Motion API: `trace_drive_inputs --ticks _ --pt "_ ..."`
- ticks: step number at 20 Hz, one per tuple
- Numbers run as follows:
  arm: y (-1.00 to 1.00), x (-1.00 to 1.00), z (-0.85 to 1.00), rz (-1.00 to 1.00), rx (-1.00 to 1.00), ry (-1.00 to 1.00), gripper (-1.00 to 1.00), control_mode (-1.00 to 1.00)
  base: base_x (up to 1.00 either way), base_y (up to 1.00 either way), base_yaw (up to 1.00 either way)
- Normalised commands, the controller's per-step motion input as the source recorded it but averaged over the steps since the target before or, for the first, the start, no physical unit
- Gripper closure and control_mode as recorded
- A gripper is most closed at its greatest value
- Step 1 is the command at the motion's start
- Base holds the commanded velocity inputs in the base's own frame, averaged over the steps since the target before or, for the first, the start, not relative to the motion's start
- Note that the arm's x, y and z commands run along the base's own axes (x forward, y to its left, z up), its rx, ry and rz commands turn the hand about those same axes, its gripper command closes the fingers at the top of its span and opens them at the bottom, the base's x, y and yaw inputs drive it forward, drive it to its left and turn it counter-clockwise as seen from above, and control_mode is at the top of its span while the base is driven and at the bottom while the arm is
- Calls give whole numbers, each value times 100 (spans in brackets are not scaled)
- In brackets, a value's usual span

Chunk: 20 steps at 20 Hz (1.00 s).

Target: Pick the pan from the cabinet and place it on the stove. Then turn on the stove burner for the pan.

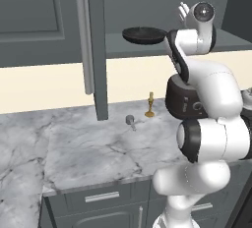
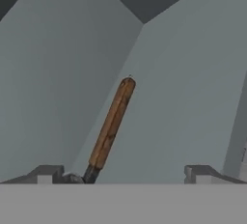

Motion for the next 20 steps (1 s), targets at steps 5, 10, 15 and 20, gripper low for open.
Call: trace_drive_inputs --ticks 5,10,15,20 --pt "-18 5 0 -2 0 2 -100 -100 0 0 0" --pt "-21 8 -1 0 0 1 -100 -100 0 0 0" --pt "-6 17 -11 0 0 2 -100 -100 0 0 0" --pt "0 33 -13 -2 -1 9 -100 -100 0 0 0"
